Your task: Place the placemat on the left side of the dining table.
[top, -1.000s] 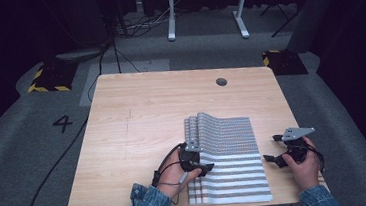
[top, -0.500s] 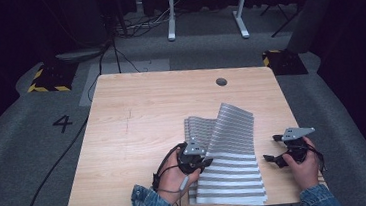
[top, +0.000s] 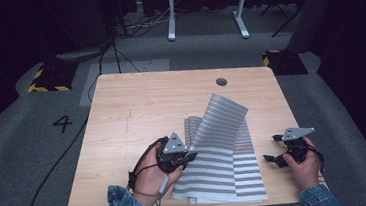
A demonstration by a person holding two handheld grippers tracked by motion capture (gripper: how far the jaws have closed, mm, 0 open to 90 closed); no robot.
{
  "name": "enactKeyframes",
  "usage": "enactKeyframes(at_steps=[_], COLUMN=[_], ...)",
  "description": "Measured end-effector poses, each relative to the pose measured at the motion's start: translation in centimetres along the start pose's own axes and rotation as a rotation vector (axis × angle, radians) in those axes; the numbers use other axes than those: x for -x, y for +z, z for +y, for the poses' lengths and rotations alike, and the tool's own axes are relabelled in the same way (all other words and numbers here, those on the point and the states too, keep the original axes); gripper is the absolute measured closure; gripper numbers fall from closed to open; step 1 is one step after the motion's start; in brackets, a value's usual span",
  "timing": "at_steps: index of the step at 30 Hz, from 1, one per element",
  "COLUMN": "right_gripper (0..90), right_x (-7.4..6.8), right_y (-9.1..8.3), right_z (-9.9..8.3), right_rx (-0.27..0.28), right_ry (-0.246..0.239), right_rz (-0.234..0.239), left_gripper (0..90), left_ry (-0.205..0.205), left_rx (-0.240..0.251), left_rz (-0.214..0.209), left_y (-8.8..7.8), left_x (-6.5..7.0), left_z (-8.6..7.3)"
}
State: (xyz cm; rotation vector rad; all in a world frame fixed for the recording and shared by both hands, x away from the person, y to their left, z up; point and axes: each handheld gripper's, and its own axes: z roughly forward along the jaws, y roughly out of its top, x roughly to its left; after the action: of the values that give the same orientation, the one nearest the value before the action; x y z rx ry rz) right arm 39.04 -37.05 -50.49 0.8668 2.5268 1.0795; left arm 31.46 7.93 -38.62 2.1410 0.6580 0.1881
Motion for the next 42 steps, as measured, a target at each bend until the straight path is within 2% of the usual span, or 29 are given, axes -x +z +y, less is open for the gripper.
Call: enactKeyframes(at_steps=[5, 11, 18, 19, 24, 28, 30, 32, 37, 40, 42], right_gripper=[3.9, 3.9, 3.9, 3.9, 3.9, 3.9, 3.9, 3.9, 3.9, 3.9, 3.9], right_x=[0.0, 0.0, 0.0, 0.0, 0.0, 0.0, 0.0, 0.0, 0.0, 0.0, 0.0], right_y=[0.0, 0.0, 0.0, 0.0, 0.0, 0.0, 0.0, 0.0, 0.0, 0.0, 0.0], right_z=[0.0, 0.0, 0.0, 0.0, 0.0, 0.0, 0.0, 0.0, 0.0, 0.0, 0.0], right_rx=[0.000, 0.000, 0.000, 0.000, 0.000, 0.000, 0.000, 0.000, 0.000, 0.000, 0.000], right_ry=[0.000, 0.000, 0.000, 0.000, 0.000, 0.000, 0.000, 0.001, 0.000, 0.000, 0.001], right_rz=[0.000, 0.000, 0.000, 0.000, 0.000, 0.000, 0.000, 0.000, 0.000, 0.000, 0.000], left_gripper=[88.6, 88.6, 88.7, 88.6, 88.6, 88.6, 88.6, 88.6, 88.6, 88.5, 88.6], left_ry=[-0.004, 0.007, -0.028, -0.043, -0.055, -0.049, -0.060, -0.073, -0.093, -0.119, -0.120], left_rx=[-0.001, -0.007, 0.002, 0.006, -0.029, -0.054, -0.060, -0.077, -0.130, -0.135, -0.145], left_rz=[0.013, 0.049, 0.049, 0.051, 0.060, 0.092, 0.097, 0.122, 0.154, 0.155, 0.162], left_y=[-2.2, -4.5, -6.1, -6.3, -7.3, -7.9, -8.2, -8.5, -8.4, -8.4, -8.3], left_x=[-0.6, -1.5, -2.6, -2.7, -3.8, -4.5, -4.9, -5.4, -6.6, -7.3, -7.8], left_z=[-0.1, -0.3, -0.8, -0.9, -1.7, -2.2, -2.4, -2.7, -3.6, -4.2, -4.5])
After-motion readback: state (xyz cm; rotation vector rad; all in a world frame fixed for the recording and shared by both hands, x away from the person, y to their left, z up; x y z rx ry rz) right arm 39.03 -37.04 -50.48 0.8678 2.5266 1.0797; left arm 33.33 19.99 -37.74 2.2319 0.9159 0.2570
